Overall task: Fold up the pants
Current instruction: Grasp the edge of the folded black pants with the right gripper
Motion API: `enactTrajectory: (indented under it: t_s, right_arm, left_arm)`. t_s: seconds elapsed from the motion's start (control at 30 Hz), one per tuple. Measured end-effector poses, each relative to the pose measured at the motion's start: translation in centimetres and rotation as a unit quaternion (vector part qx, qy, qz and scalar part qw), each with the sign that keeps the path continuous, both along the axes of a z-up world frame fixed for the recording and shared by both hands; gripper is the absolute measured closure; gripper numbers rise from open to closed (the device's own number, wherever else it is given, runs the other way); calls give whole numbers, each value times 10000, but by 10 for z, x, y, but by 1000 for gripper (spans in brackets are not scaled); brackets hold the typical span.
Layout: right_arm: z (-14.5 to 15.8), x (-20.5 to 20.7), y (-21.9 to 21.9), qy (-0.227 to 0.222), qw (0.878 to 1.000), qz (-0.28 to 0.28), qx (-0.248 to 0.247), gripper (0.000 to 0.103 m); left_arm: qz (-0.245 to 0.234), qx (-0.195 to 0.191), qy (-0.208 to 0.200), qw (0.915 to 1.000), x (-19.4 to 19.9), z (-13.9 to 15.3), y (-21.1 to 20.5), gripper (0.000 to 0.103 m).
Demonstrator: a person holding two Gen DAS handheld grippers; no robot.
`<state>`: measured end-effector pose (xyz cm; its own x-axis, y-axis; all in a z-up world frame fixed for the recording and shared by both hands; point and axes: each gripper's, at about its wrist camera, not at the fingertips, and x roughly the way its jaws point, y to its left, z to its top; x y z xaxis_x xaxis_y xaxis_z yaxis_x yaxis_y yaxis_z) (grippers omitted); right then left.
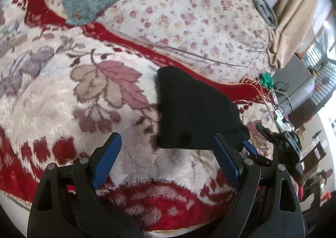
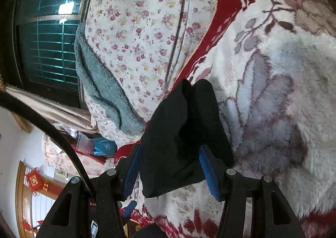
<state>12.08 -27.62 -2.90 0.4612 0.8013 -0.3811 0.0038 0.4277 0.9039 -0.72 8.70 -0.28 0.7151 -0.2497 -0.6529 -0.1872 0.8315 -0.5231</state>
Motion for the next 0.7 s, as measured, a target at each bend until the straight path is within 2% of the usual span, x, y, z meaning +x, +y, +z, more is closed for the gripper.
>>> enactTrajectory:
  t_s: [0.1,0.23,0.33,0.4,0.57,0.63,0.7]
  right_arm:
    - [3,-12,-10,21,9998,-214,-6,49]
    - [-6,-8,-15,104,9993,-248,274,49]
    - [-12,-3,-11,172,9989,-126,414,48]
    - [-16,1,-7,188,9981,-11,592,46]
    - [-32,8,8,373,9909,378,1238,43]
    - [-26,11,16,137,9934,460,1041,43]
    - [-21,11,21,-113,9957,458,798,43]
  left_arm:
    - [316,-257,78,9991,-3,-6,12,16]
    - [624,-206,212,9976,-5,-8,15,16]
    - [518,-114,252,9983,-2,-8,12,16]
    - [258,-116,96,9996,-2,-5,7,16]
    - [-315,509,-461,9971,-5,13,-17,16]
    - [-468,814,-573,9939,-6,18,-28,16]
    - [-598,1061,-516,9912,-4,19,-37,16]
